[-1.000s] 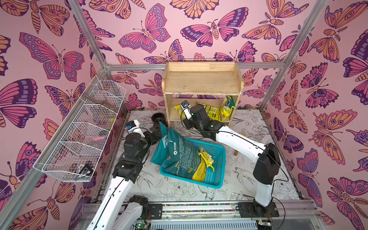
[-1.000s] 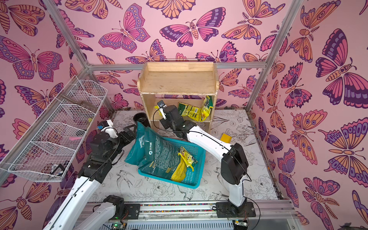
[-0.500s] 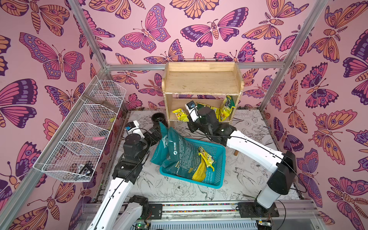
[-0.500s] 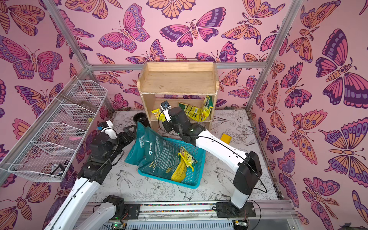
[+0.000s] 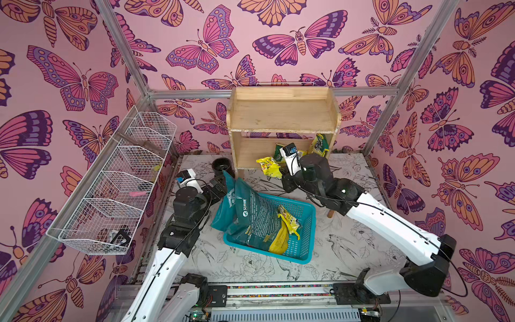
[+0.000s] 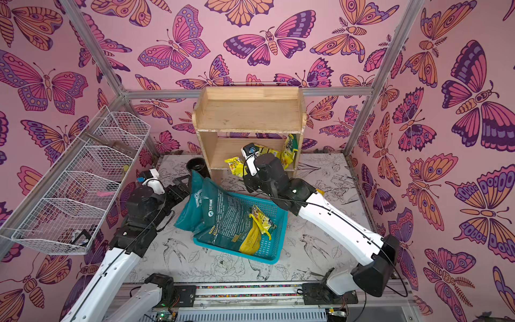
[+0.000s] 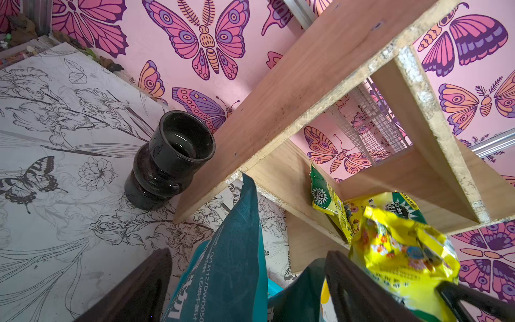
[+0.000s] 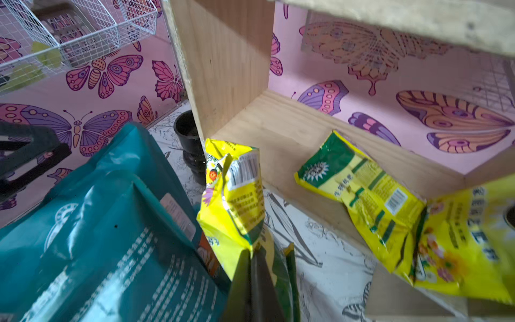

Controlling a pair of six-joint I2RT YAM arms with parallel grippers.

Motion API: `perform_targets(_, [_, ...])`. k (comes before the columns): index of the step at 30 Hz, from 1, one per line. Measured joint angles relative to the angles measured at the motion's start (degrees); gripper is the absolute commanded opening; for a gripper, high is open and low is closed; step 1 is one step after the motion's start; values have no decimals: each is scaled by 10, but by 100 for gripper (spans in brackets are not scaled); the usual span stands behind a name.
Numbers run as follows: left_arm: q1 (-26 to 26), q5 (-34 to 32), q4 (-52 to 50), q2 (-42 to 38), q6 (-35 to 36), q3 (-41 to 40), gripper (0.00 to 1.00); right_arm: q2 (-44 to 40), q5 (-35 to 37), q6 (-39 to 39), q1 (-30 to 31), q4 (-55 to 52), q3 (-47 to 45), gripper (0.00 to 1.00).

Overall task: Take down the fertilizer bag from the shelf
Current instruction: Place the fertilizer bag in the storage box.

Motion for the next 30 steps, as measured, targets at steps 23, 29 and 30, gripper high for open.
perform_targets(23, [0,33,2,2,-28,-1,92,-89,30,204,1,-41,-294,0])
perform_targets(29, [0,33,3,1,-29,-1,91,-80,23,223,1,-21,-310,0])
perform_targets(30, [0,33,3,1,-30,-1,91,-75,19,226,1,-17,-310,0])
